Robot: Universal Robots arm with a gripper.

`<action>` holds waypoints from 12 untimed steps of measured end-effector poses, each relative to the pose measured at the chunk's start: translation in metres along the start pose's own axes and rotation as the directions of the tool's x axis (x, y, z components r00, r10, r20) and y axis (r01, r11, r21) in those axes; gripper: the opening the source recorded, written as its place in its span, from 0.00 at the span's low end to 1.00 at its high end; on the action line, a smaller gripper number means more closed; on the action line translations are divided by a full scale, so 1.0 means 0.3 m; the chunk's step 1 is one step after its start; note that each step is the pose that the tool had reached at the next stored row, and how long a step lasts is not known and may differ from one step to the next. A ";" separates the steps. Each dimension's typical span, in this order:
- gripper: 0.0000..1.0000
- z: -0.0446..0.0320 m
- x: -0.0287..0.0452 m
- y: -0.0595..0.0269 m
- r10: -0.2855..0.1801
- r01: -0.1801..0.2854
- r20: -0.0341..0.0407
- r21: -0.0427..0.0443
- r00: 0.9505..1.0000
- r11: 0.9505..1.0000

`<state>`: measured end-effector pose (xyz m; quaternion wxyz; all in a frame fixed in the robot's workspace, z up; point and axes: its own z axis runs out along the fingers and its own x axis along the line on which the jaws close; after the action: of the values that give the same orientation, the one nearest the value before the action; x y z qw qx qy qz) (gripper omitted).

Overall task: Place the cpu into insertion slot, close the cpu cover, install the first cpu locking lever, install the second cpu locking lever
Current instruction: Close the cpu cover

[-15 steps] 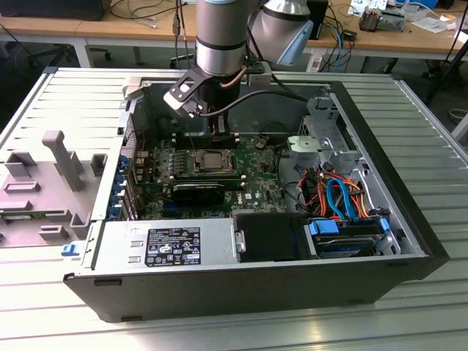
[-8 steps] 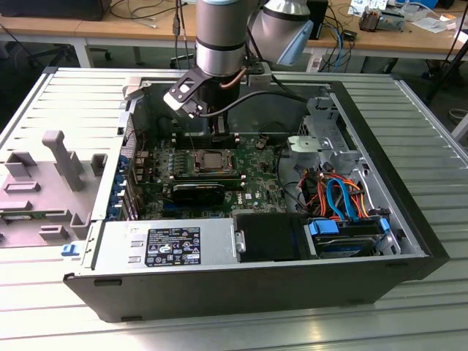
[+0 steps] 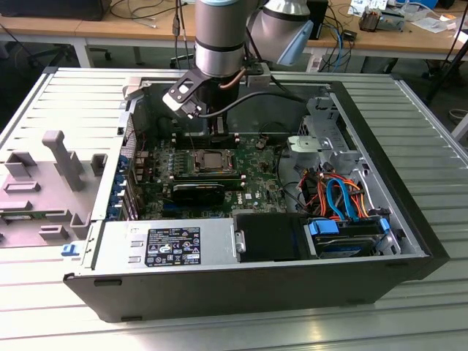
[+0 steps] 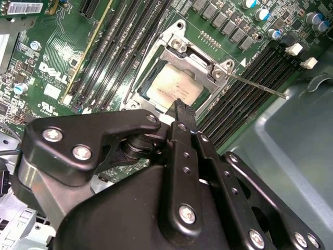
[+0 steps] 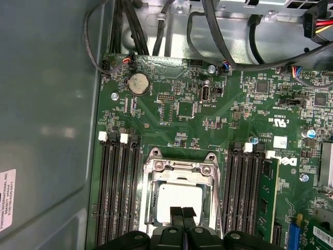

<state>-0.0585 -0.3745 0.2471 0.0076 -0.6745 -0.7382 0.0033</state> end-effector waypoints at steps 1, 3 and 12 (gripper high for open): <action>0.11 0.000 0.000 0.000 0.000 0.000 0.000 0.000 1.000 1.000; 0.11 0.003 0.000 -0.002 0.000 0.000 0.000 0.000 1.000 1.000; 0.11 0.007 0.000 -0.004 0.000 0.000 0.000 0.000 1.000 1.000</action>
<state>-0.0598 -0.3745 0.2450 0.0077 -0.6745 -0.7382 0.0033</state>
